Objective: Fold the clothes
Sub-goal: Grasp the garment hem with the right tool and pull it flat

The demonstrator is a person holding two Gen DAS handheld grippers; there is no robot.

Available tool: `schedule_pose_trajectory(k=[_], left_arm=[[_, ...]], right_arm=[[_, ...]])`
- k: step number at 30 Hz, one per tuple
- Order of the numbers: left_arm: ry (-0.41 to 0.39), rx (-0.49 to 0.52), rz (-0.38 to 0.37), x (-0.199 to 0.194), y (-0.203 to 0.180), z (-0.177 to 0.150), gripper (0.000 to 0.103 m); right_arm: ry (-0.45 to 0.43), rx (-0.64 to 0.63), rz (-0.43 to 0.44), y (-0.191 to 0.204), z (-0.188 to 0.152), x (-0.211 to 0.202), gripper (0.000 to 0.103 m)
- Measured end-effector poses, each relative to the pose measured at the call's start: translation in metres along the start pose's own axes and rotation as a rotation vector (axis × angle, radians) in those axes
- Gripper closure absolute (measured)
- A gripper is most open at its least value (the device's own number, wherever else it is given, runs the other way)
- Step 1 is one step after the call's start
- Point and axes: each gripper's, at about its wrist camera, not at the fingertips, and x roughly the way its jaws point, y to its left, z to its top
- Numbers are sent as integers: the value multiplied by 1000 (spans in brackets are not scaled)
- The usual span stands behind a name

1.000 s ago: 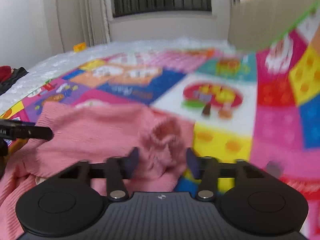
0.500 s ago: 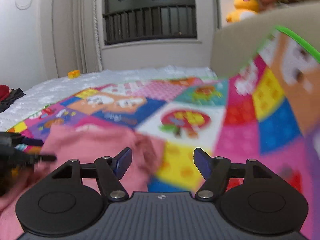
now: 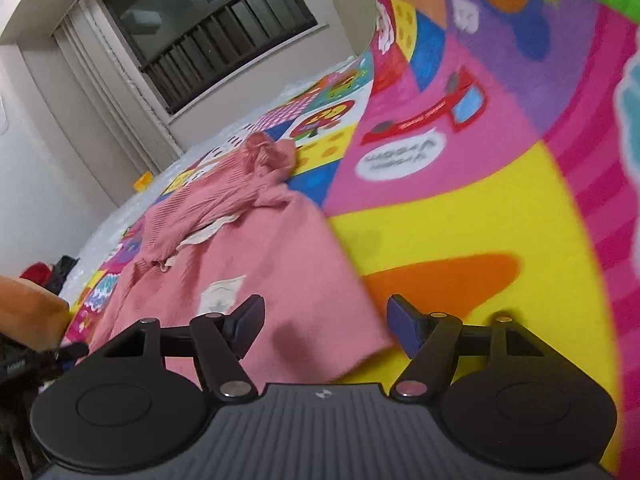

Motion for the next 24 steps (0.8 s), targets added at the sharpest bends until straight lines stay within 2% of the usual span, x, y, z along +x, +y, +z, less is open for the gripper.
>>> schedule_pose_trajectory(k=[1,3,4,5,6,10,12,16,21,24], left_arm=[[-17,3,-2,-2,-1,-4,8],[-59,15,-10,-4,1,-13,8],[-82,17,-19,-5,3,-18,8],[-103,12,-30,-6,5,-21,8],[-119,6,-41,-8,7,-23,8],[-130,6,-52,-7,7,-25,5],[-135,8,-60,-7,7,-26,5],[-147,-1,-73,-9,10,-27,5],[-128,12,9,-9,-1,-24,5],[-119,32,141,-12,-21,-28,8]], right_arm=[[-5,14,-2,4,-1,6,41],[7,20,13,13,2,16,84],[18,-11,27,21,6,19,93],[27,-51,42,31,10,22,94],[17,-160,42,49,12,20,94],[15,-735,39,139,-7,9,94],[97,-978,48,170,-35,14,94],[172,-1269,17,186,-89,26,93],[175,-1147,28,179,-80,27,92],[150,-1095,29,174,-81,25,92]])
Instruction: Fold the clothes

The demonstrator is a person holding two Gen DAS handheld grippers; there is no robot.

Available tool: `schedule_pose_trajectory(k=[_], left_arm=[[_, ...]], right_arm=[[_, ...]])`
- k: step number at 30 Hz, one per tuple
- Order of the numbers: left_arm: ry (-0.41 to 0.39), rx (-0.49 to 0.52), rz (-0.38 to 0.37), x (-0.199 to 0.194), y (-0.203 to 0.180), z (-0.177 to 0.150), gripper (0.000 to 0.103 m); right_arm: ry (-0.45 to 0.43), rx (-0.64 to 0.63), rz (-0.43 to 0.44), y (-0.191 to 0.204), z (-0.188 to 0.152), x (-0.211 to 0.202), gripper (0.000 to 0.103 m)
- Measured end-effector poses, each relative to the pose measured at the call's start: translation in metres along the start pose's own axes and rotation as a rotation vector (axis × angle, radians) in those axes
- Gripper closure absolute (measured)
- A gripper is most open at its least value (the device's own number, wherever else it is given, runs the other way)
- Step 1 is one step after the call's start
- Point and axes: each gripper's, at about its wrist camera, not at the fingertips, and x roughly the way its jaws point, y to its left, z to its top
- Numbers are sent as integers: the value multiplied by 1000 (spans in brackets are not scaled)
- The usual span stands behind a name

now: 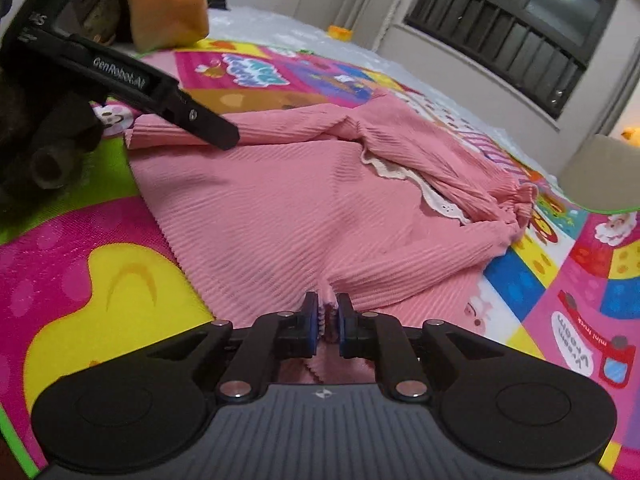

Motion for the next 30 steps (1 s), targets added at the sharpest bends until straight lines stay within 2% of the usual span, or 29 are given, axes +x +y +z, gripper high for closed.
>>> schedule_pose_trajectory(k=[2,3,4,6,7,10,11,15,16,18,21,22,25,26,27,30], left_arm=[[-6,49,107,-3,-14,-5,26],[-12,81,166,-3,-20,-7,45],[-17,113,189,-3,-24,-6,66],[-23,179,216,-4,-31,-3,91],[-27,211,229,-5,-34,-2,92],[-58,468,187,-18,-67,-4,92],[-46,549,153,-21,-77,-8,92],[76,673,36,-14,-95,-30,89],[86,685,28,-13,-95,-36,88],[87,656,8,-17,-91,-38,82],[137,549,-100,-27,-79,-32,46],[149,539,-121,-31,-77,-33,41],[182,519,-168,-40,-71,-35,33],[191,506,-182,-43,-69,-36,32],[197,486,-199,-45,-67,-35,29],[203,401,-270,-52,-61,-27,24]], right_arm=[[-17,20,-7,1,-3,0,92],[-23,34,-6,-1,-6,0,92],[-28,46,-4,-2,-7,0,92],[-33,47,-1,-3,-8,-1,92],[-35,46,0,-3,-8,-1,92],[-34,-7,-9,-1,-9,-5,92],[-32,-32,-13,1,-9,-6,92],[-22,-98,-27,3,-11,-9,92],[-22,-106,-30,4,-11,-11,92],[-21,-107,-20,5,-13,-15,89],[-16,-71,33,3,-17,-24,86],[-15,-59,51,2,-18,-27,86],[-12,18,98,-4,-25,-37,85],[-8,60,122,-8,-27,-39,78],[-3,100,144,-12,-29,-42,65],[-18,171,175,-19,-35,-56,46]])
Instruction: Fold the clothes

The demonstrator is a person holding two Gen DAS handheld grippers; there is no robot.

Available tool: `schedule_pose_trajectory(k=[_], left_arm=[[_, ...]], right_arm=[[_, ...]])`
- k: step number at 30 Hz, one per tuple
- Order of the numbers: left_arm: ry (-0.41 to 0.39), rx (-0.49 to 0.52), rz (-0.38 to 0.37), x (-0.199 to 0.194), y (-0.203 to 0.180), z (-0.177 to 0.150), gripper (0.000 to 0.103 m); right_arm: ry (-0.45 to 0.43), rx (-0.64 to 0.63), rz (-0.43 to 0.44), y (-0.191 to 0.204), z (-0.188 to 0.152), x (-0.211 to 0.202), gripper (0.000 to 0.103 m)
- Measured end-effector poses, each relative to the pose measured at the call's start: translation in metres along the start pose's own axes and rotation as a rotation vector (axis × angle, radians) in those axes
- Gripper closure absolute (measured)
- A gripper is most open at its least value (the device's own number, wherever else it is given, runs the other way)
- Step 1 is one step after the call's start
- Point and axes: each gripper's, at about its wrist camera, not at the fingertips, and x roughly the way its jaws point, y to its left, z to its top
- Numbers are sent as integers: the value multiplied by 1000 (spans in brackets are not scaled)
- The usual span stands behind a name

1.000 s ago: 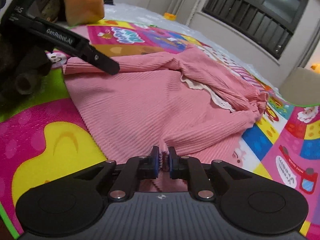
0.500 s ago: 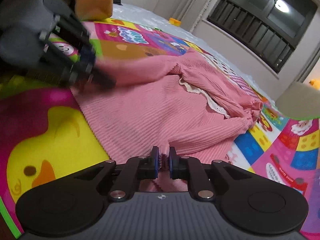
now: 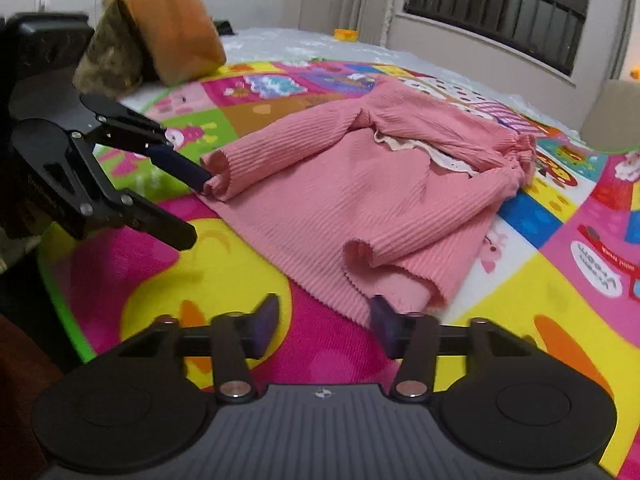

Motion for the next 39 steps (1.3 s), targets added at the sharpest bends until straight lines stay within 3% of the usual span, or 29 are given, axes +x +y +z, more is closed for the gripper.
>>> schedule_pose_trajectory(k=[1,5,6,9,11,13,15,18,20,24,29,31,35,39], left_arm=[[-19,-23,-21,-5,2,2,21],[-116,-112,-45,-16,15,16,16],[-142,-146,-39,-18,20,19,16],[-179,-282,60,-15,39,26,16],[-143,-377,155,-3,53,26,18],[-93,-452,196,10,64,22,33],[-67,-494,221,20,70,17,41],[-63,-445,193,23,62,18,79],[-52,-432,153,24,58,21,84],[-5,-373,81,22,40,18,85],[32,-321,68,16,30,8,85],[30,-317,47,8,32,12,72],[-53,-283,8,-13,35,30,60],[-162,-275,-5,-19,43,56,56]], right_arm=[[-15,12,4,-1,0,-6,44],[-93,103,8,-14,3,-24,15],[-116,147,4,-21,4,-26,14],[-157,321,-25,-47,5,-15,14],[-180,450,-53,-65,4,-4,15],[-176,542,-80,-79,1,10,32],[-152,623,-85,-88,-3,26,60],[-143,674,-59,-89,-8,40,81],[-148,638,-42,-85,-5,37,92],[-134,507,-45,-75,4,17,95],[-28,389,-110,-69,-12,10,94],[-28,376,-100,-69,-16,5,94],[-87,380,-100,-78,-8,-15,79],[-166,376,-127,-89,16,-18,79]])
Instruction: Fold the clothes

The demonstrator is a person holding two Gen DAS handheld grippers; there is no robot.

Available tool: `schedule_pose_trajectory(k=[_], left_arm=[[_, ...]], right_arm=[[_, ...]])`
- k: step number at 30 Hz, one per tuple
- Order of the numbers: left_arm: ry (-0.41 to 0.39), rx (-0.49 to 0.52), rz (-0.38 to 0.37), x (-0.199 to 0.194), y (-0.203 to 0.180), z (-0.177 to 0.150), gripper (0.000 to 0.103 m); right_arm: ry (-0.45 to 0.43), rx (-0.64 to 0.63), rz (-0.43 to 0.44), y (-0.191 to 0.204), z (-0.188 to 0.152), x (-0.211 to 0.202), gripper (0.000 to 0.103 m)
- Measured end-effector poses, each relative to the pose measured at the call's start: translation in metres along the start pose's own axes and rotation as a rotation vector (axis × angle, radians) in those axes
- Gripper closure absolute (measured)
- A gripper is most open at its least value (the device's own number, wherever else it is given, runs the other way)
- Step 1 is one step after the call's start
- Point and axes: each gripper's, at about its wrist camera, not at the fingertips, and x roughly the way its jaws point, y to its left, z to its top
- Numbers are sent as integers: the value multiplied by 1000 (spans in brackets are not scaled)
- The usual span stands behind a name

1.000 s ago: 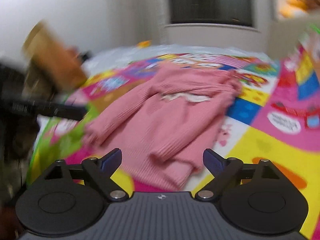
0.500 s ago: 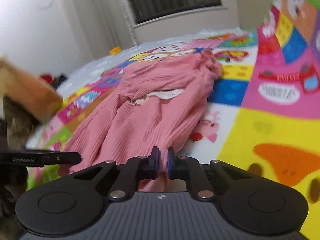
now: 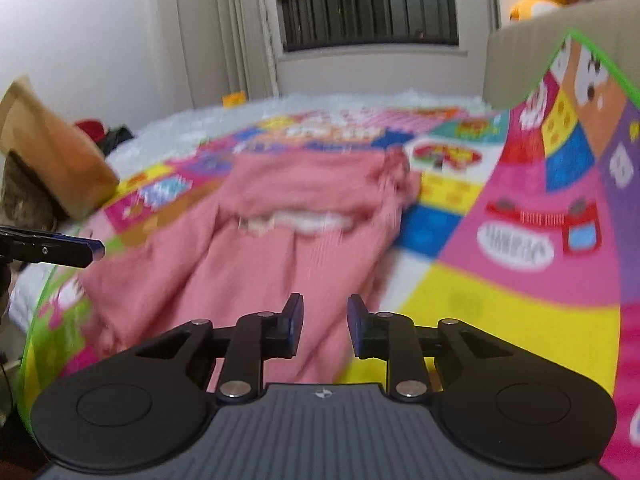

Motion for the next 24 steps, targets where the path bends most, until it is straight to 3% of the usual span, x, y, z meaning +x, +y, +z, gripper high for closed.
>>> schedule_pose_trajectory(k=[3,5,7,9,12,16,18,20,24], left_arm=[[-52,-33,5,19,7,14,55],[-39,-55,36,42,16,14,55],[39,-73,84,68,26,6,57],[102,-80,120,86,33,-8,58],[90,-26,124,86,31,-21,58],[97,-32,119,81,29,-23,57],[99,-28,119,79,29,-25,57],[97,-27,120,78,28,-27,57],[93,-35,120,78,26,-28,52]], right_arm=[[-16,41,-8,-2,13,28,72],[4,70,-18,-2,16,55,68],[72,62,-40,0,9,86,65],[66,17,-61,7,-2,99,53],[53,-45,-68,18,-6,95,40],[44,-47,-72,24,-10,77,29],[12,-50,-60,29,-12,58,10],[-18,-66,-64,36,-20,41,0],[56,-68,-100,39,-43,41,0]])
